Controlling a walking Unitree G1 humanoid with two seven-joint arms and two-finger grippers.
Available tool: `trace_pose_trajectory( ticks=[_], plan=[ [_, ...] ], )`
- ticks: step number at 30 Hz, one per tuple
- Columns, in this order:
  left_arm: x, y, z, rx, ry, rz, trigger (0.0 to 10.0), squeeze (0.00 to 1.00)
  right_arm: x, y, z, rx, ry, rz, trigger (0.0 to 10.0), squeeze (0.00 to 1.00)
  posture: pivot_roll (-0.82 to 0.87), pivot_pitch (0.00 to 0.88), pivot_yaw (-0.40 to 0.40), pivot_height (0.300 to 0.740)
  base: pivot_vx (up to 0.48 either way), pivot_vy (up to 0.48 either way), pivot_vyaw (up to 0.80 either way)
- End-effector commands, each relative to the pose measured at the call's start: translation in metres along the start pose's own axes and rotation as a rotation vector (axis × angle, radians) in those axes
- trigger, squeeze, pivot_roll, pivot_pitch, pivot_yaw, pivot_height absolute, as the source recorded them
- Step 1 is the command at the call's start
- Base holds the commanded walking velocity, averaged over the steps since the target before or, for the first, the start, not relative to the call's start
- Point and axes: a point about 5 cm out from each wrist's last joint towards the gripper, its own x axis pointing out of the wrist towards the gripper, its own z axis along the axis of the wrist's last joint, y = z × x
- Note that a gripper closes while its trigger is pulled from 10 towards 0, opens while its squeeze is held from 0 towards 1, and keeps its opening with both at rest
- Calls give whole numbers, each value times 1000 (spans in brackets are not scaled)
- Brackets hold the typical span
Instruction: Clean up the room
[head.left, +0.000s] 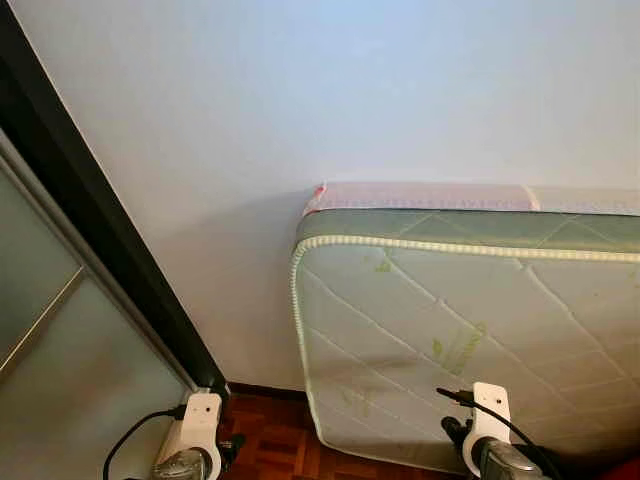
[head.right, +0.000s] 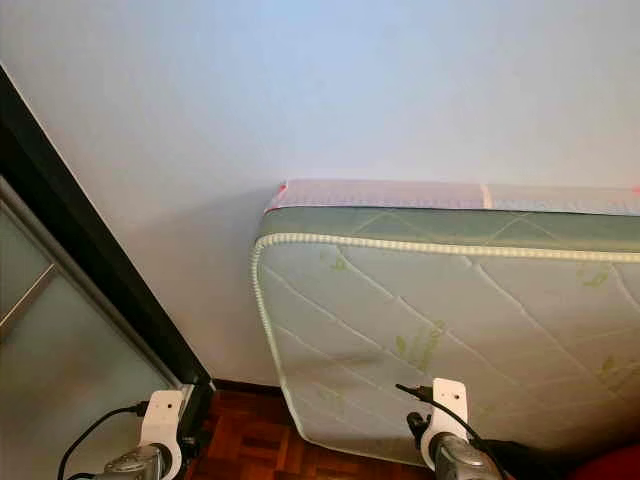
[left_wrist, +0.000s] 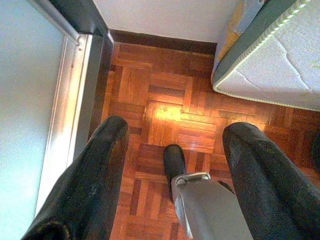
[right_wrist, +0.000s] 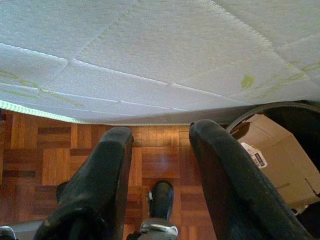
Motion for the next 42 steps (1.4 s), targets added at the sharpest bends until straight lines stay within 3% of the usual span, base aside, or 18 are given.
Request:
trace_pose_trajectory(
  ticks=[1,20,42],
  plan=[
    [0,3,0,20,11,7,10000,0,0,2,1,15,-1,6,10000,0,80,0,27,740,0,0,0],
    [0,3,0,17,12,7,10000,0,0,2,2,18,1,6,10000,0,80,0,26,740,0,0,0],
    [0,3,0,11,9,3,10000,0,0,2,0,-13,27,16,10000,0,81,0,25,740,0,0,-776]
  ],
)
